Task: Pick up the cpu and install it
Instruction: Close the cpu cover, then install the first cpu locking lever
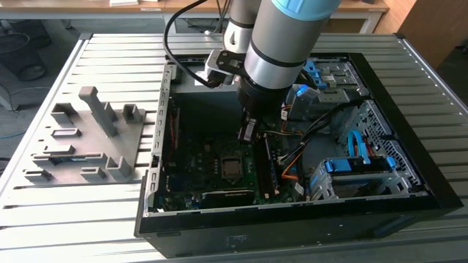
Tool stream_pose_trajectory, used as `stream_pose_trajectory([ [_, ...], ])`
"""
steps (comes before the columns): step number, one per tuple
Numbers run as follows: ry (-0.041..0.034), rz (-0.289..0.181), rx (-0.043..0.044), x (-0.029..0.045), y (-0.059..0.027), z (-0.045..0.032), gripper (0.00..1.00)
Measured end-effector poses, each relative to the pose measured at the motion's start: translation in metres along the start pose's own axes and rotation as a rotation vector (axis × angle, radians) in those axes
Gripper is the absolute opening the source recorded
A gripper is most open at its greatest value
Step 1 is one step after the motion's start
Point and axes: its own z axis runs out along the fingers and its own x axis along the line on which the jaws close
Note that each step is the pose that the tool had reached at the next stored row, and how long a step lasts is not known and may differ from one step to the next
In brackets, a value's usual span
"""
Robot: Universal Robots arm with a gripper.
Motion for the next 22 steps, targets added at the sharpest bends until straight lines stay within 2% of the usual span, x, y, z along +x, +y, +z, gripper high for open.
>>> stream_pose_trajectory([
  [3,-0.0157,-0.005,0.0511,0.0003,0.0009,0.0004,0.10],
  [4,-0.0198,-0.006,0.0642,0.0004,0.0011,0.0006,0.10],
  [22,-0.0308,-0.009,0.0998,0.0004,0.0011,0.0005,0.10],
])
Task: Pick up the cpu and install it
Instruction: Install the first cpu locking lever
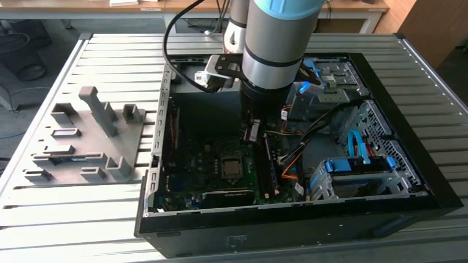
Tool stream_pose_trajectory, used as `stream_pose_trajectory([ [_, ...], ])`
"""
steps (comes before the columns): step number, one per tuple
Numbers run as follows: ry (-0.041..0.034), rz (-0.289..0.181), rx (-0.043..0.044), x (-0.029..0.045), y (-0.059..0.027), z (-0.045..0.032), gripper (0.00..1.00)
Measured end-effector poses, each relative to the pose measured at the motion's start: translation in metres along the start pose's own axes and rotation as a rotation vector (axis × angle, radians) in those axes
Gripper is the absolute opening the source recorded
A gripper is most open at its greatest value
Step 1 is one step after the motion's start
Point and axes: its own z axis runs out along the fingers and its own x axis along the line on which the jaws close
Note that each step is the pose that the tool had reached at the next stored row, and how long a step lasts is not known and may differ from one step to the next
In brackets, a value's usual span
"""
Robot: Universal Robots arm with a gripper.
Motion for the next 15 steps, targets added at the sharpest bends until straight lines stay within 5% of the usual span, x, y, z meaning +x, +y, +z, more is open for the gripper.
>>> stream_pose_trajectory([
  [7,-0.0011,0.000,0.0039,-0.0020,0.0006,0.0006,0.10],
  [15,-0.0053,-0.003,0.0023,-0.0177,0.0047,0.0044,0.10],
])
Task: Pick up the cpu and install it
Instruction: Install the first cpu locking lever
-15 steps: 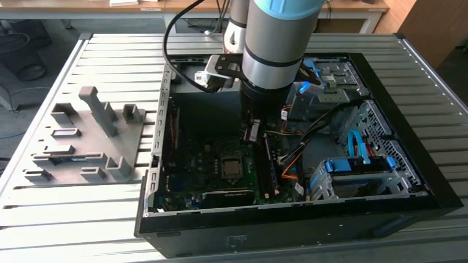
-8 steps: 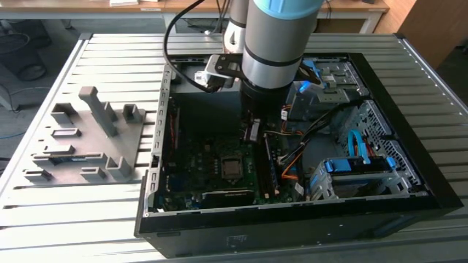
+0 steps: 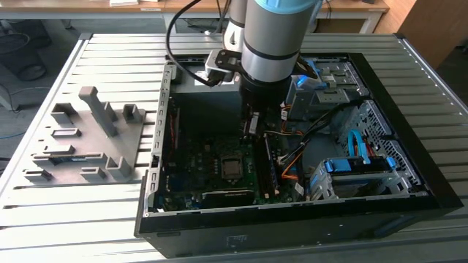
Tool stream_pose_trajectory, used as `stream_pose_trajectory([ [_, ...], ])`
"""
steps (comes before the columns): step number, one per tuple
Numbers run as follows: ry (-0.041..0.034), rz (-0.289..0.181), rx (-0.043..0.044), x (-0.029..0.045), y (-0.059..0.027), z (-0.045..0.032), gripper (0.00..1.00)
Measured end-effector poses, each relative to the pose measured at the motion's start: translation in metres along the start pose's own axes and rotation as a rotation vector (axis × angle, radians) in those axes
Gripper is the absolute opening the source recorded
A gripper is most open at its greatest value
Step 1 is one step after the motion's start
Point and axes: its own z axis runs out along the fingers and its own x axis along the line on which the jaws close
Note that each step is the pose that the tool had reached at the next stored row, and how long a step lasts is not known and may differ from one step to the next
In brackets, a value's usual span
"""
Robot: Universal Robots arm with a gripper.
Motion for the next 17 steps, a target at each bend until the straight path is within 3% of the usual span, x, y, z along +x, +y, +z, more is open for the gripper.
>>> stream_pose_trajectory([
  [5,-0.0007,-0.003,-0.0004,-0.0107,0.0034,0.0055,0.10],
  [14,-0.0024,-0.003,-0.0011,-0.0109,0.0079,0.0187,0.10],
  [16,0.0023,-0.003,0.0003,-0.0096,0.0084,0.0188,0.10],
  [17,0.0098,-0.004,0.0026,-0.0091,0.0083,0.0188,0.10],
])
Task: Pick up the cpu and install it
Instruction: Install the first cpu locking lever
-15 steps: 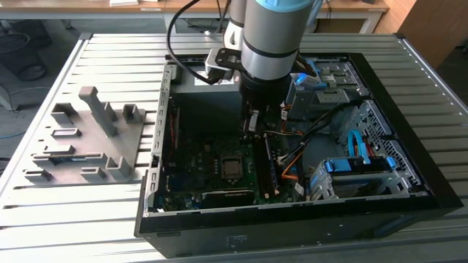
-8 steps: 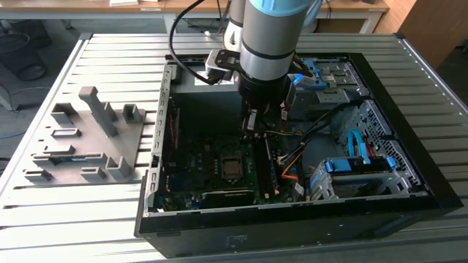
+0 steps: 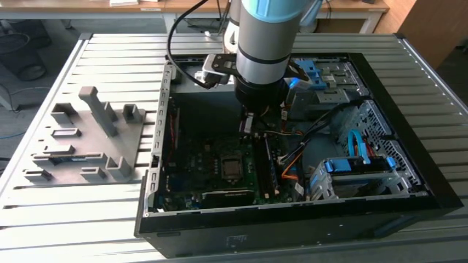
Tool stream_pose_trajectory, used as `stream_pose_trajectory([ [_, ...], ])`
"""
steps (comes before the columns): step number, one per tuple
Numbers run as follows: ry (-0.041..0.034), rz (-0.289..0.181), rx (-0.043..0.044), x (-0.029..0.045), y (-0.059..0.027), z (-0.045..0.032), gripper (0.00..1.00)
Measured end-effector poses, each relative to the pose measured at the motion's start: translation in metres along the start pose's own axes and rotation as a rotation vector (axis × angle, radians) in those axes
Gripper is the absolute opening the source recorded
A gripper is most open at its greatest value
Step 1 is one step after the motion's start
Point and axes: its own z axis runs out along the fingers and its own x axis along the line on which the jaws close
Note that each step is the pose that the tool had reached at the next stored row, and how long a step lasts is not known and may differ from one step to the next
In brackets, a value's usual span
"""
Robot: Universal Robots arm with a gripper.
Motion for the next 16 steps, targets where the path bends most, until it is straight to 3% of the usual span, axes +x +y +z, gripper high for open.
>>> stream_pose_trajectory([
  [1,0.0119,-0.001,0.0035,0.0003,0.0000,-0.0002,0.10],
  [7,0.1144,-0.008,0.0344,0.0005,-0.0001,-0.0001,0.10],
  [8,0.1254,-0.010,0.0378,0.0006,-0.0001,0.0000,0.10],
  [10,0.1337,-0.016,0.0400,0.0012,-0.0002,-0.0002,0.10],
  [16,0.1347,-0.044,0.0399,0.0051,-0.0005,0.0005,0.10],
])
